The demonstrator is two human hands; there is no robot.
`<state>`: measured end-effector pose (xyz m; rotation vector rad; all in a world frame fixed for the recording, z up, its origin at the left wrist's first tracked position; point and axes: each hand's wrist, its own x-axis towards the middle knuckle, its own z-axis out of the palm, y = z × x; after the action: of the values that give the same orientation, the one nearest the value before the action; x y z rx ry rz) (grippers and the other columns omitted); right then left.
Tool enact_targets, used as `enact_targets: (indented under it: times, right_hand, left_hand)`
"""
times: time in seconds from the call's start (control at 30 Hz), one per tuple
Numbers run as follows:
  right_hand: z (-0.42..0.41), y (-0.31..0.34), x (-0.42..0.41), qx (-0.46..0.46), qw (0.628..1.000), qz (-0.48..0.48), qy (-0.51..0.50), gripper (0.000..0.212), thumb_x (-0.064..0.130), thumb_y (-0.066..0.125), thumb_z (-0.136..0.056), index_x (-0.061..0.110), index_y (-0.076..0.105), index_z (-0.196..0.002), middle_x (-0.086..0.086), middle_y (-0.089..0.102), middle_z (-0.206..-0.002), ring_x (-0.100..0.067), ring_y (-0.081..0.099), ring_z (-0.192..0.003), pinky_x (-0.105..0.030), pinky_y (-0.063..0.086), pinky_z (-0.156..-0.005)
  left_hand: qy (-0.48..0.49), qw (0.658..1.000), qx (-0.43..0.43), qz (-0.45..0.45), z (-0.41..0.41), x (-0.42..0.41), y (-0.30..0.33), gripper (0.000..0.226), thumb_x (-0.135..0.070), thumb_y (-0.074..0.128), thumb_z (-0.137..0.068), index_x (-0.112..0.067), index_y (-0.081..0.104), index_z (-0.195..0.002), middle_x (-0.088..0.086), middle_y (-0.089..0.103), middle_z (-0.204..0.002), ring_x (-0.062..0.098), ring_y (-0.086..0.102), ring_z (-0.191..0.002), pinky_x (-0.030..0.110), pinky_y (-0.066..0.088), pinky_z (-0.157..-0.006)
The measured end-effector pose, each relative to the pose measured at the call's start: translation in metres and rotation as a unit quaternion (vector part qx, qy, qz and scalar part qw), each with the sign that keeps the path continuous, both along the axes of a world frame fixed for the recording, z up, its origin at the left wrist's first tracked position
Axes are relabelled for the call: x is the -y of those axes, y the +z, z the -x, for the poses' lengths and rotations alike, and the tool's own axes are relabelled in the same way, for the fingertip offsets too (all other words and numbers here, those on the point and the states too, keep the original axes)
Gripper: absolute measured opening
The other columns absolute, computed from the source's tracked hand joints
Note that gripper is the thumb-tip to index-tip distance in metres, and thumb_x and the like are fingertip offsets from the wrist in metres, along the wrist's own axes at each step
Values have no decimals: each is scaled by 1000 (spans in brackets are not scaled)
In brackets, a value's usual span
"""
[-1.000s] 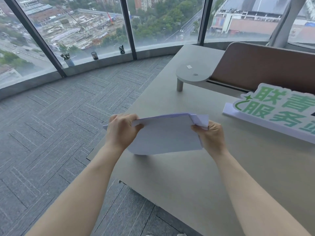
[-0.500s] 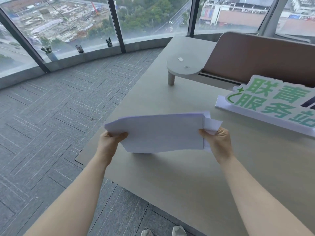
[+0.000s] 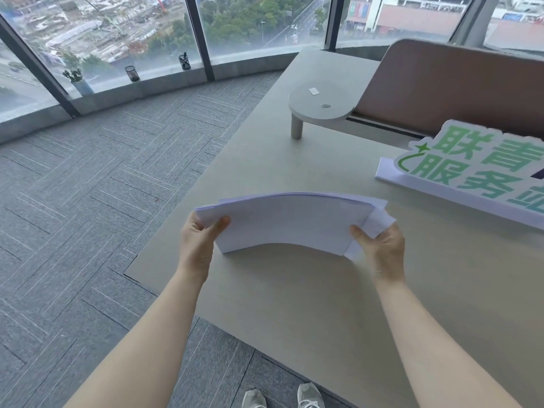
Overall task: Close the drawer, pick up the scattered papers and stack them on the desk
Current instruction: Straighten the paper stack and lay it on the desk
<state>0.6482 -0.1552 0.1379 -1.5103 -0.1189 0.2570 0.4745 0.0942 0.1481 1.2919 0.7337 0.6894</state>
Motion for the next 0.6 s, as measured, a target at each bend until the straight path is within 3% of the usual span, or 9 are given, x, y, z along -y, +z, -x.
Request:
enact_targets:
  times: [0.1,0.17,0.3,0.37,0.47,0.53,0.6]
  right_hand:
    - [-7,9,-9,54,999,-6,4,40,0,72,-79,31,61,-103,6,66,-96,-4,62,-87,-20,49,-81]
    - [-6,14,-17,76,996,-5,47,41,-4,69,-81,29,61,-103,10,64,-92,0,59,-83,-15,47,-77]
    - [-9,13,-23,71,995,-12,72,40,-15,63,-82,24,61,-93,21,69,-82,1,62,-81,-17,47,-78]
    - [-8,13,-26,59,994,-13,91,40,-17,59,-83,21,63,-98,16,72,-85,-5,65,-82,-18,50,-78]
    - [-8,13,-30,63,995,-16,74,39,-16,56,-84,19,62,-100,19,68,-78,-2,60,-74,-15,47,-73]
    - [-6,12,-31,95,995,-6,35,44,-15,56,-84,17,57,-114,25,58,-75,3,52,-70,-14,42,-75]
    - [-4,12,-34,138,990,8,4,61,-11,56,-84,23,46,-133,24,57,-89,-2,50,-76,-18,42,-83]
  left_hand:
    - [15,999,19,26,-9,1,5,16,-7,66,-84,-21,66,-94,-11,74,-85,2,67,-79,14,50,-71]
    - [25,998,24,50,-14,0,8,13,-27,73,-78,-23,66,-88,-10,72,-84,4,67,-79,16,49,-71]
    - [38,998,4,56,-17,-7,11,48,-68,78,-48,-28,62,-72,-4,55,-79,10,52,-75,24,37,-69]
    - [51,996,4,66,-21,-10,14,47,-67,76,-54,-28,56,-73,-3,53,-79,14,48,-77,28,34,-70]
    - [86,993,-3,76,-30,-12,17,26,-43,71,-73,-29,55,-58,-4,53,-76,12,49,-73,27,34,-69]
    - [102,992,-5,71,-33,-11,19,30,-32,69,-78,-28,54,-53,-6,52,-71,10,48,-67,25,33,-66]
    - [102,992,8,69,-34,-14,18,28,-34,69,-77,-28,51,-56,-8,52,-70,9,48,-67,25,33,-67]
